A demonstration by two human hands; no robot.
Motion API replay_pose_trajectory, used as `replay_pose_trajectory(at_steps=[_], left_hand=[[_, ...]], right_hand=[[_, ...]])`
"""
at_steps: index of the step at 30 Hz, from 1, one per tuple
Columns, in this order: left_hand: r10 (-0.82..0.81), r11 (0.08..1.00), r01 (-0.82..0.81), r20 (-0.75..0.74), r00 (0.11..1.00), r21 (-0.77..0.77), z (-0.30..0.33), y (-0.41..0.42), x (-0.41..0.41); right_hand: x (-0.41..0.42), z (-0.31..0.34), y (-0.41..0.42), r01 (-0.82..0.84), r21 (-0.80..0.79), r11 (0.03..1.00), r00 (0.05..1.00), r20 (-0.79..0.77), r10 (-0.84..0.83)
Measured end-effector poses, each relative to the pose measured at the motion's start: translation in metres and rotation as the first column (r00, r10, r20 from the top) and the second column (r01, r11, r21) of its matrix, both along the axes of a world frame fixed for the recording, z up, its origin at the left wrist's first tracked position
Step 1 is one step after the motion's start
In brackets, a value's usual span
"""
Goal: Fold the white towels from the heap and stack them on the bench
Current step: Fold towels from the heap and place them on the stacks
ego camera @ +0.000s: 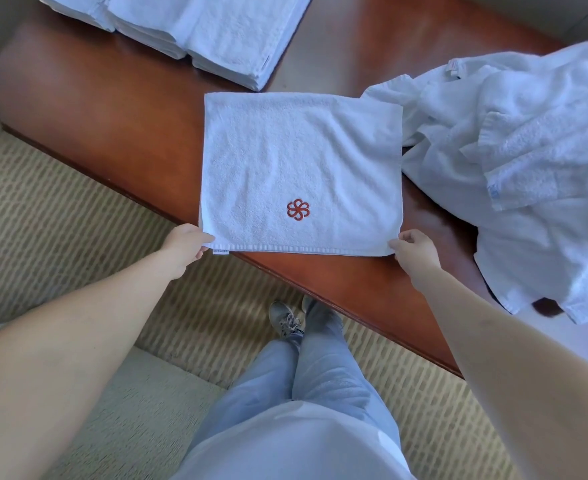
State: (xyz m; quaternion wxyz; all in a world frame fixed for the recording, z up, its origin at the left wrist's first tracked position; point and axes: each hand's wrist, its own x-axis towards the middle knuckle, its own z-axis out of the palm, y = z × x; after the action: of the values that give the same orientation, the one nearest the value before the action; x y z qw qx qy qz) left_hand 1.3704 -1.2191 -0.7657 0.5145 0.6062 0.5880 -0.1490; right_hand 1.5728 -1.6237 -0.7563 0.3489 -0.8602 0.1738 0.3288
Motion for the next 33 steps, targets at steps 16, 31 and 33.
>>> replay_pose_trajectory(at_steps=[16, 31, 33], left_hand=[[0.097, 0.994, -0.105, 0.182, 0.979, 0.037, 0.103, 0.013, 0.022], [-0.051, 0.941, 0.1, 0.157, 0.986, -0.323, 0.329, 0.059, 0.04], [-0.151, 0.922, 0.168, 0.077, 0.986, -0.348, 0.344, 0.065, 0.042]], right_hand=[[0.035, 0.093, 0.016, 0.255, 0.273, 0.927, 0.958, -0.2, -0.205], [0.087, 0.332, 0.02, 0.045, 0.364, 0.93, 0.997, -0.073, -0.019], [0.092, 0.345, 0.018, 0.036, 0.308, 0.951, 0.991, -0.132, 0.005]])
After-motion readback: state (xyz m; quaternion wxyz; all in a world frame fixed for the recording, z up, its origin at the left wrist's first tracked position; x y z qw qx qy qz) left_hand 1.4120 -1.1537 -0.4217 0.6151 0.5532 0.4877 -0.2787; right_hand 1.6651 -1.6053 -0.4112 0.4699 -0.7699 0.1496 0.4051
